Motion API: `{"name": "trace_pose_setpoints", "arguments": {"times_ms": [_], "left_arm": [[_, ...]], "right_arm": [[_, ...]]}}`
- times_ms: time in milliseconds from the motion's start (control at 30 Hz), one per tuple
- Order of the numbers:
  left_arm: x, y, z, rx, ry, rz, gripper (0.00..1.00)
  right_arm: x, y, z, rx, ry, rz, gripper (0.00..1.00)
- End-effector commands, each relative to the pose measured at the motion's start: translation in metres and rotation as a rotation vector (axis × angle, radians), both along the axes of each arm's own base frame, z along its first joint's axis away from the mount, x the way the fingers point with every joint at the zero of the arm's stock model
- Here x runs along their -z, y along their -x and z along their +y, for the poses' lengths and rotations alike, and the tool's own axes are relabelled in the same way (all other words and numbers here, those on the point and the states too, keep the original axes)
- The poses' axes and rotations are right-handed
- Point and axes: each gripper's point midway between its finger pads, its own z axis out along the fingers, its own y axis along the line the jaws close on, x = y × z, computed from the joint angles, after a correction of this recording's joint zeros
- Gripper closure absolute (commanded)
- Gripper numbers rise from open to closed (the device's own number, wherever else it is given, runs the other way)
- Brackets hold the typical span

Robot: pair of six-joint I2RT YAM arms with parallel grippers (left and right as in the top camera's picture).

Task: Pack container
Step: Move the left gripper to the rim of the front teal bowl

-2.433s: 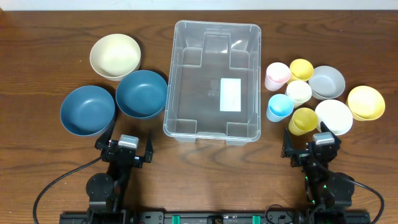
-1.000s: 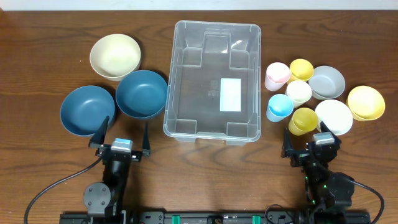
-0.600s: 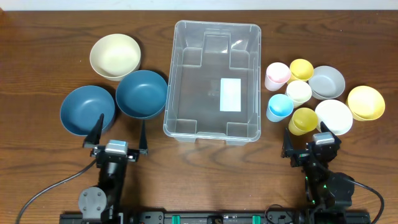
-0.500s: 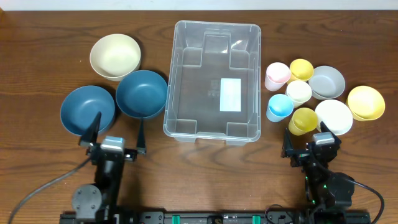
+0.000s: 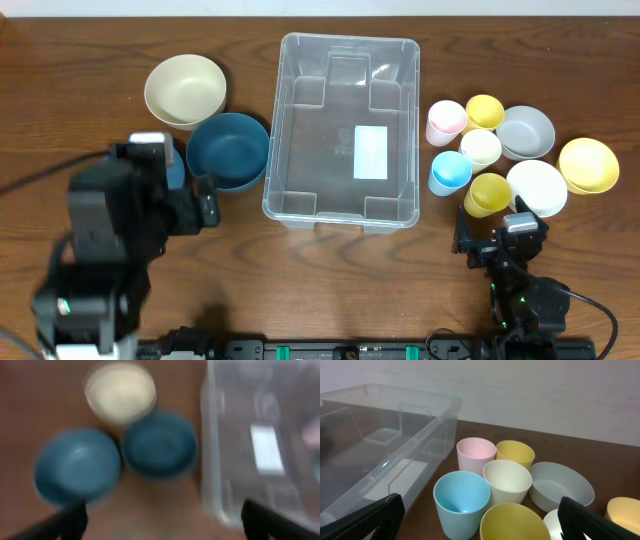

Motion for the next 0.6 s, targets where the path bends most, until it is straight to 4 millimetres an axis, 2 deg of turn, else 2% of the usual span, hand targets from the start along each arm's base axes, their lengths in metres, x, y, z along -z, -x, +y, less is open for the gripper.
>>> {"name": "trace_pose_setpoints", "arguments": {"times_ms": [0, 200, 267, 333, 400, 567], "left_arm": [[-0.011, -0.007, -0.012, 0.032, 0.061, 0.060, 0.02], [-0.001, -0.019, -0.008, 0.015, 0.044, 0.106, 0.02], [0.002, -0.022, 0.014, -0.135, 0.012, 0.115, 0.02], [0.005, -0.017, 0.057, -0.472, 0.003, 0.117, 0.02], [0.007, -0.008, 0.089, -0.677, -0.024, 0.104, 0.02], [0.019, 0.001, 0.130, -0.872, 0.009, 0.141, 0.02]], "right_arm": [[0.001, 0.000, 0.002, -0.009, 0.006, 0.001, 0.01], [0.001, 0.000, 0.002, -0.009, 0.006, 0.001, 0.01], [0.001, 0.000, 0.002, -0.009, 0.006, 0.001, 0.01], [0.001, 0.000, 0.002, -0.009, 0.006, 0.001, 0.01], [0.001, 0.000, 0.002, -0.009, 0.006, 0.001, 0.01], [0.001, 0.000, 0.002, -0.009, 0.006, 0.001, 0.01]]}}
